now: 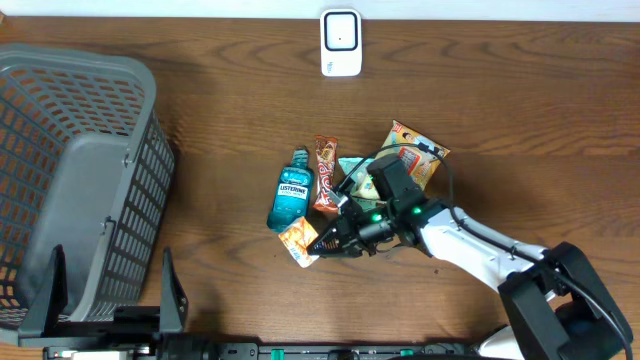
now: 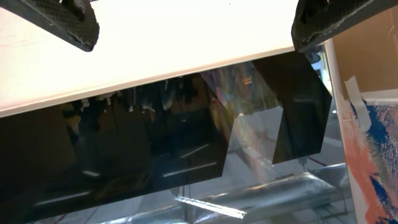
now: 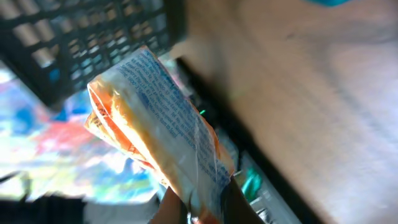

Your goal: Scan the item barcode

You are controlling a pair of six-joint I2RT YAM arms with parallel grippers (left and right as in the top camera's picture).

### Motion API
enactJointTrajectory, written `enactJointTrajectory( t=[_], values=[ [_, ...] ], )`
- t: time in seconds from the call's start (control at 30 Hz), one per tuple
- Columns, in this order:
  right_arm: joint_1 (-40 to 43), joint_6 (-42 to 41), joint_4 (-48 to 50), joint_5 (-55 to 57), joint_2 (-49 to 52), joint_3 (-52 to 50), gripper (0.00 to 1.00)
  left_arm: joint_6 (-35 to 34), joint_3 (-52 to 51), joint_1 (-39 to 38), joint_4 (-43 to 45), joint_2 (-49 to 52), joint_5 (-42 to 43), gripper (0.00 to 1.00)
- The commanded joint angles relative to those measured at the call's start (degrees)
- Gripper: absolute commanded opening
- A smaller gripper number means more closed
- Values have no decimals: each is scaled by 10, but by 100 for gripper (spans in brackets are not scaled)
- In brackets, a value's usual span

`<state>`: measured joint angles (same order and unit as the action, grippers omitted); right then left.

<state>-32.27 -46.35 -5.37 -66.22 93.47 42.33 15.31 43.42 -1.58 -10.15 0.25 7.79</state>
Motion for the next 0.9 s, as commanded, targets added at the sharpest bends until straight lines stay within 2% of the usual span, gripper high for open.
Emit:
enactJointTrajectory(
  t=[0.0,0.17,0.3,0.57,0.87],
  values=[
    [18,7,10,-117,-11,-1,1,9,-5,3,-1,-1,2,98],
    [45,-19,17,-169,-11,-1,2,9,-8,3,-1,-1,2,98],
    [64,-64,18,-170,-11,-1,1,-6,-14,3,-13,-1,3,98],
    [76,-63,18,-149,-11,-1,1,-45,-78,3,-12,1,104,98],
    [76,-52,18,-137,-11,-1,1,-207,-166,3,20,39,119,98]
  ],
)
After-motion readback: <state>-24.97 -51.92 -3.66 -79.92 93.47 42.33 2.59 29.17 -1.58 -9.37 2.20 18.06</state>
